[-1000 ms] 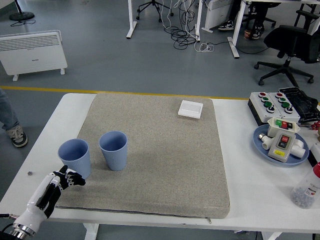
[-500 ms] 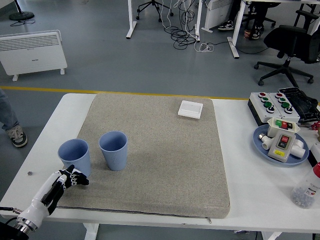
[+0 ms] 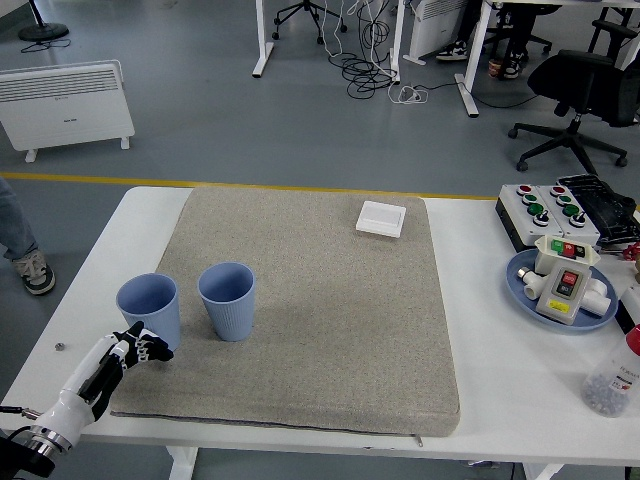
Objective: Push cup pick cup insert cup
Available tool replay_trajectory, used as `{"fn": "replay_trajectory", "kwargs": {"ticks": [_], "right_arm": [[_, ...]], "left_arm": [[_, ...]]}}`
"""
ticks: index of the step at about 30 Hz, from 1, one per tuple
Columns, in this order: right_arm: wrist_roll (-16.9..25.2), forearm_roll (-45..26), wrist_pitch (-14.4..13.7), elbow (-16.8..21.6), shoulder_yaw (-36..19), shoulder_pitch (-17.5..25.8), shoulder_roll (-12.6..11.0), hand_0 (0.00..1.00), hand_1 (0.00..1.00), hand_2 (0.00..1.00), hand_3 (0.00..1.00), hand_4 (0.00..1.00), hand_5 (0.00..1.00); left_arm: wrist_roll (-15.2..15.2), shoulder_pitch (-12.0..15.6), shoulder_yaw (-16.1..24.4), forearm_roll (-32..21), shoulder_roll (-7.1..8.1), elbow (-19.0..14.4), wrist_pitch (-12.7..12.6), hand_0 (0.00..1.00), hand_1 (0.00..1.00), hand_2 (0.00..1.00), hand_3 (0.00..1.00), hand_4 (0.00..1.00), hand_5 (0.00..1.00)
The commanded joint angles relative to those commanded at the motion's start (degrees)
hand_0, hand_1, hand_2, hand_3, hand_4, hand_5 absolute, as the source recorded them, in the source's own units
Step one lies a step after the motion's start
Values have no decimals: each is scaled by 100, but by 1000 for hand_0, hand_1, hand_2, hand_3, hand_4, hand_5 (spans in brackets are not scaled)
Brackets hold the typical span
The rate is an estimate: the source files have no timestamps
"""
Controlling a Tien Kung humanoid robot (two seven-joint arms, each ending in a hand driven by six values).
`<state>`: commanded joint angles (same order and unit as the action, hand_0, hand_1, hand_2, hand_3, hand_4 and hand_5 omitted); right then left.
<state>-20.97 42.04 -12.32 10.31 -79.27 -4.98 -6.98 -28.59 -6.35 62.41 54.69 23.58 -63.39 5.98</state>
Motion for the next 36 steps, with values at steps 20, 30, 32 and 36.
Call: {"fn": "replay_trajectory", "kwargs": {"ticks": [20,30,32,36], "right_arm": [[13,-51,-22,0,60,-6,17,679,590,599,582,125,542],[1,-27,-21,0,54,-11,28,679,591,600,582,125,541],[-1,-22,-21,0,54,-12,31,679,591,600,582,125,541],[-3,-5,-15,0,59,-12,34,679,591,599,583,125,541]], "left_arm": [[-37,-277,16,-8,-188,402,-14,616,520,484,434,556,998],[15,-508,-33,-6,-232,539,-12,628,519,484,434,553,998],[28,-556,-48,-5,-235,573,-9,628,519,484,434,553,998],[36,-664,-85,-13,-267,696,-49,635,521,483,434,552,998]]}}
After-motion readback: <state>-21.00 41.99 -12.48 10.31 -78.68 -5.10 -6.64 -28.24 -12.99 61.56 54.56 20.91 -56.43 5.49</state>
